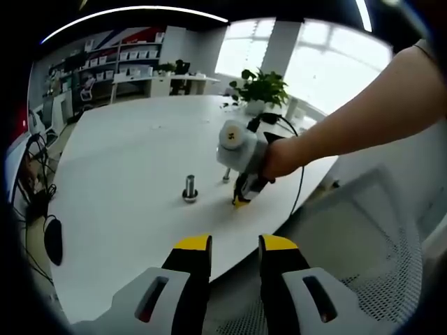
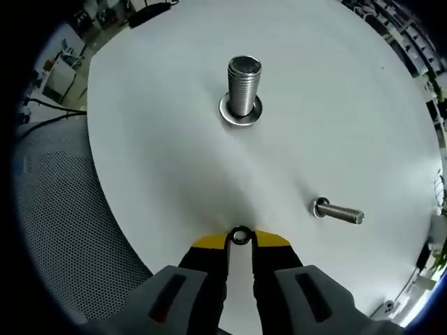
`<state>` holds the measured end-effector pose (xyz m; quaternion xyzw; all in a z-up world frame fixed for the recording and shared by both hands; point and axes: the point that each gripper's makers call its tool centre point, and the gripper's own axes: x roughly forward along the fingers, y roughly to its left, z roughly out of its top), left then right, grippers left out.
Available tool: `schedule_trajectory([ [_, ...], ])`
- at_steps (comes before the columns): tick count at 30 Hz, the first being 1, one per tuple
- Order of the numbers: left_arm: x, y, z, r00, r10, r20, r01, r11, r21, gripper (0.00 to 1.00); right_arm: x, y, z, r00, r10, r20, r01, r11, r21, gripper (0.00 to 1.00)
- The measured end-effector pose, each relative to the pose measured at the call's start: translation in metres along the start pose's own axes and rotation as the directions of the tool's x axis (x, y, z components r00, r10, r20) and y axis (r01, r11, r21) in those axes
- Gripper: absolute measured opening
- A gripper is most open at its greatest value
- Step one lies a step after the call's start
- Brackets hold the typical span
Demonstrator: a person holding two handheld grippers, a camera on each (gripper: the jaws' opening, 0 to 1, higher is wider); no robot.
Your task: Place the washer onto the threaded stud by aligning its center hole with the stud, sliding it down to the base, and recovering from edge contact or off-axis alignment until the washer reaches the visible bottom stop.
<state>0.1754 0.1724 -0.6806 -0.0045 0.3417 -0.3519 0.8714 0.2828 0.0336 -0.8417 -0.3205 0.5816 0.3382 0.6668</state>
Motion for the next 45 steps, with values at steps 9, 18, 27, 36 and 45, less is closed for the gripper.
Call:
schedule_trajectory([
  [9, -0.0004, 0.0009, 0.0004, 1.0, 0.006, 0.002, -0.006, 1.0, 0.0, 0.24, 0.0001, 0.0002, 0.0, 1.0, -0.004, 0.002, 0.004, 1.0, 0.01, 0.14],
  [18, -0.0006, 0.0014, 0.0006, 1.0, 0.008, 0.005, -0.008, 1.0, -0.002, 0.24, 0.0009, -0.0008, -0.0001, 1.0, -0.012, 0.026, 0.011, 0.999, 0.042, 0.14],
  [27, -0.0009, 0.0003, 0.0016, 1.0, 0.002, 0.01, -0.002, 1.0, -0.001, 0.24, 0.0002, -0.0004, -0.0003, 0.999, -0.027, 0.035, 0.025, 0.998, 0.053, 0.14],
  [36, -0.0006, -0.0001, 0.0002, 1.0, -0.001, 0.004, 0.001, 1.0, 0.0, 0.24, -0.0001, 0.0006, 0.0001, 0.998, -0.049, 0.046, 0.046, 0.996, 0.079, 0.14],
  [45, -0.0008, 0.0009, 0.0015, 1.0, 0.004, 0.01, -0.004, 1.0, 0.003, 0.24, 0.0004, -0.0002, 0.0005, 0.996, -0.062, 0.061, 0.056, 0.994, 0.094, 0.14],
])
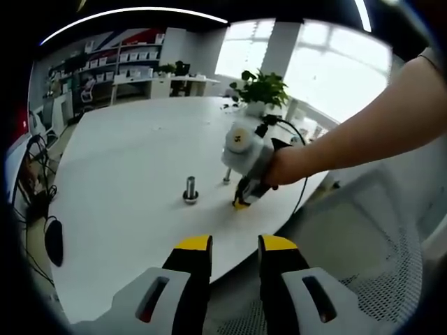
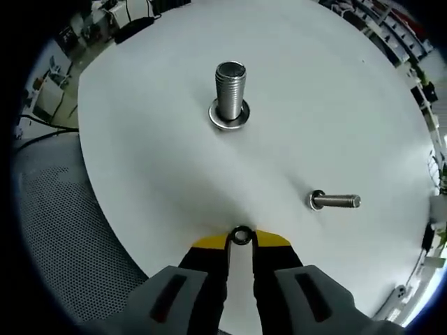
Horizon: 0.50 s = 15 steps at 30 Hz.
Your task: Place the washer onto the threaded stud by aligning its center hole with the stud, sliding it down to the base, and recovering from edge contact or off-axis alignment until the washer reaches the visible bottom stop.
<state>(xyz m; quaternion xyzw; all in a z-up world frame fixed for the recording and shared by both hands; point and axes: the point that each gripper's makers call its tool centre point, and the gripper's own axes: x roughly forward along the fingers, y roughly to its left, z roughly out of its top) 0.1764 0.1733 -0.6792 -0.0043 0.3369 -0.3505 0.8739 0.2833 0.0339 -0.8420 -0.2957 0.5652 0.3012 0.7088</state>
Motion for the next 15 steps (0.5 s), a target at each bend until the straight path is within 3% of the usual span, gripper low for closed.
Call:
schedule_trajectory([
  [6, 0.0002, -0.0007, -0.0004, 1.0, -0.003, -0.003, 0.003, 1.0, 0.002, 0.24, -0.0005, -0.0008, -0.0002, 0.999, -0.01, 0.045, 0.009, 1.0, 0.016, 0.14],
  [11, 0.0007, -0.0015, -0.001, 1.0, -0.008, -0.007, 0.008, 1.0, 0.001, 0.24, -0.0018, 0.0005, 0.0003, 0.993, -0.065, 0.096, 0.067, 0.998, -0.022, 0.14],
  [15, 0.0008, -0.0015, -0.0011, 1.0, -0.009, -0.009, 0.009, 1.0, 0.002, 0.24, -0.0026, -0.0021, 0.0004, 0.992, -0.051, 0.115, 0.046, 0.998, 0.044, 0.13],
])
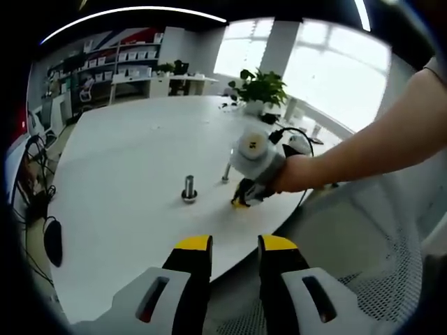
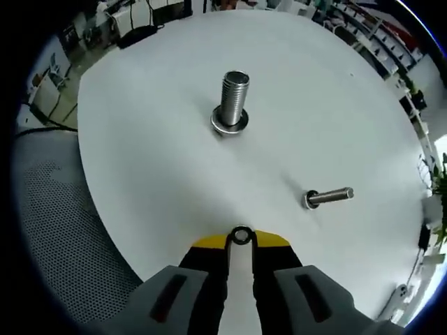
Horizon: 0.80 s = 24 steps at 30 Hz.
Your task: Place the washer onto the threaded stud by aligning its center hole with the stud, sliding it down to the base, and recovering from edge contact or off-axis alignment until the washer reaches the visible bottom stop.
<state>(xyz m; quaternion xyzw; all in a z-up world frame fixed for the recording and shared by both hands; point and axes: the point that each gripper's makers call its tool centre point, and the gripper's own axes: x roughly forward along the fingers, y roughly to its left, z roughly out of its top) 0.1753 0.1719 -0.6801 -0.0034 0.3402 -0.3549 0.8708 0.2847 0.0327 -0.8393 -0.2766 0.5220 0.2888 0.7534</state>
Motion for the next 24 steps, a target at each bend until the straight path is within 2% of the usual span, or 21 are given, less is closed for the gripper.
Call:
schedule_trajectory([
  [4, 0.0, 0.0, -0.001, 1.0, 0.001, -0.004, -0.001, 1.0, 0.001, 0.24, 0.001, -0.005, 0.001, 1.0, -0.008, 0.0, 0.008, 1.0, 0.015, 0.13],
  [8, 0.0, 0.001, -0.001, 1.0, 0.005, -0.002, -0.005, 1.0, -0.002, 0.24, 0.0, -0.004, 0.005, 1.0, 0.005, 0.022, -0.006, 0.998, 0.068, 0.13],
  [19, 0.0, 0.001, -0.001, 1.0, 0.005, -0.002, -0.005, 1.0, -0.002, 0.24, -0.009, -0.006, 0.007, 0.999, 0.006, 0.047, -0.01, 0.996, 0.087, 0.13],
  [24, 0.0, 0.001, -0.001, 1.0, 0.005, -0.002, -0.005, 1.0, -0.004, 0.24, -0.017, -0.015, 0.006, 0.998, -0.004, 0.065, -0.004, 0.993, 0.119, 0.13],
])
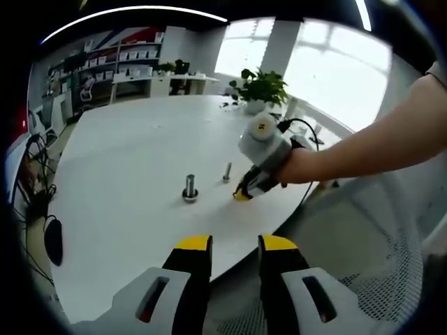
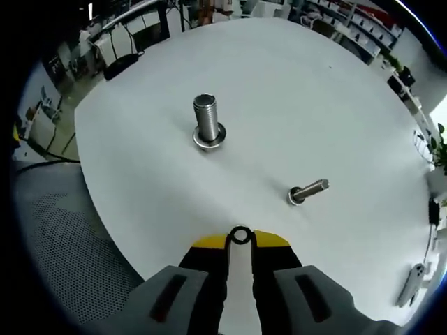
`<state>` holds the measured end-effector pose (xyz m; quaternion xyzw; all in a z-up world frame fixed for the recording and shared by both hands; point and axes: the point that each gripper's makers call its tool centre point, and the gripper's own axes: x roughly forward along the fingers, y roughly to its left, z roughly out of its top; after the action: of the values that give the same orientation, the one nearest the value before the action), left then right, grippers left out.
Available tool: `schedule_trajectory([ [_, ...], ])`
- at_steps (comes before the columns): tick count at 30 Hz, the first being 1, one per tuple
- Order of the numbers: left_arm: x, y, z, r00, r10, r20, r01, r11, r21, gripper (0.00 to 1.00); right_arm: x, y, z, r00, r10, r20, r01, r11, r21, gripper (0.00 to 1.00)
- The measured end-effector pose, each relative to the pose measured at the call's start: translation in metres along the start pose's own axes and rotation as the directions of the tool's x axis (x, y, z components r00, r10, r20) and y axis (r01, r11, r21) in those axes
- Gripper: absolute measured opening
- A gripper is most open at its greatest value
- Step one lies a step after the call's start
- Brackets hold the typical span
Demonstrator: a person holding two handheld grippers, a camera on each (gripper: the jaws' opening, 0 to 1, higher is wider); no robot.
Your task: Place the washer onto the threaded stud by aligning its center hole with the stud, sliding it down to the base, and recovering from edge contact or off-axis alignment until the washer reaches the visible bottom stop.
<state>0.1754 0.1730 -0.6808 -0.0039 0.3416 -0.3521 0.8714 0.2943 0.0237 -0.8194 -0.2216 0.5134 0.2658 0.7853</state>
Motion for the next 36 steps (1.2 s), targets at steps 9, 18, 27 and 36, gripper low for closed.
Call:
schedule_trajectory([
  [9, 0.0, 0.0, 0.001, 1.0, -0.002, 0.006, 0.002, 1.0, 0.001, 0.24, -0.014, -0.027, -0.001, 0.998, -0.051, 0.034, 0.049, 0.998, 0.048, 0.13],
  [18, 0.0, -0.002, 0.001, 1.0, -0.008, 0.002, 0.008, 1.0, 0.005, 0.24, -0.03, -0.044, 0.02, 0.989, -0.094, 0.117, 0.088, 0.994, 0.062, 0.13],
  [27, 0.0, -0.002, 0.0, 1.0, -0.009, 0.0, 0.009, 1.0, 0.006, 0.24, -0.037, -0.053, 0.037, 0.979, -0.125, 0.164, 0.124, 0.992, 0.015, 0.13],
  [36, 0.0, -0.001, -0.001, 1.0, -0.003, -0.004, 0.003, 1.0, 0.0, 0.24, -0.029, -0.055, 0.042, 0.984, -0.115, 0.135, 0.122, 0.991, -0.045, 0.14],
])
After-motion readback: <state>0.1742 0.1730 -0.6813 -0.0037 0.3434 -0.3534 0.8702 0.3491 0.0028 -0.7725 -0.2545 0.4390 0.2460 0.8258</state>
